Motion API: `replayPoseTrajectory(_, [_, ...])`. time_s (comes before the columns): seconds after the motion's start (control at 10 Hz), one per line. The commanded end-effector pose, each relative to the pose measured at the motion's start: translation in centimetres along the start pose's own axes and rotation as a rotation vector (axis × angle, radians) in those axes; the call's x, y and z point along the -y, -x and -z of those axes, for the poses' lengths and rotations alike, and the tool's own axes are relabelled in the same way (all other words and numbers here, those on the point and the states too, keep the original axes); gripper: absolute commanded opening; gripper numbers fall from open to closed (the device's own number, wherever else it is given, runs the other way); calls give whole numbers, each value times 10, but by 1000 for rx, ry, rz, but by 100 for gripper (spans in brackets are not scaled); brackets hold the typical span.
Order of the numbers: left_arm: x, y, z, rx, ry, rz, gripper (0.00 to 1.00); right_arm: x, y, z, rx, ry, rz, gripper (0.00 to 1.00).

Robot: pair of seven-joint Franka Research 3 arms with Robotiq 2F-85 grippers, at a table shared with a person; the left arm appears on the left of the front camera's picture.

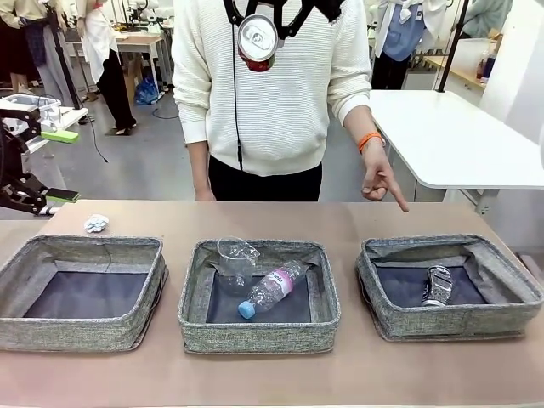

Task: Sort the waste into the appropriate baskets.
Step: Place the picked waste into the Fabric basket indicated by the person.

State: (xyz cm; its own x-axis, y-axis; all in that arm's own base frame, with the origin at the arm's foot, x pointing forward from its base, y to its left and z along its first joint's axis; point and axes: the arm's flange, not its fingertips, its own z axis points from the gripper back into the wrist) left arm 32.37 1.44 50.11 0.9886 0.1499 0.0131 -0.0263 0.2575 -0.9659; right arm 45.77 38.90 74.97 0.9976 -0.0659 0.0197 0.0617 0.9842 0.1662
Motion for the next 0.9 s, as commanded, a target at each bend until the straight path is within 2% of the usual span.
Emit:
replayPoseTrajectory(0.0, [1, 1, 0, -1, 13, 17, 100, 24, 29, 0, -38, -10, -198, 33])
replayPoseTrajectory(0.1, [1, 1, 0, -1, 13, 17, 100, 46, 48, 0, -7, 3, -283, 33])
replayPoseTrajectory(0.3, [1, 1, 0, -1, 13, 17, 100, 108, 92, 4, -52, 19, -391, 33])
replayPoseTrajectory(0.5, [1, 1, 0, -1, 13, 17, 100, 167, 123, 23, 25, 61, -423, 33])
replayPoseTrajectory(0.7, [1, 1, 0, -1, 13, 17, 100, 217, 131, 51, 57, 97, -267, 33])
replayPoseTrajectory(0.8, [1, 1, 0, -1, 13, 17, 100, 243, 127, 69, 69, 49, -206, 33])
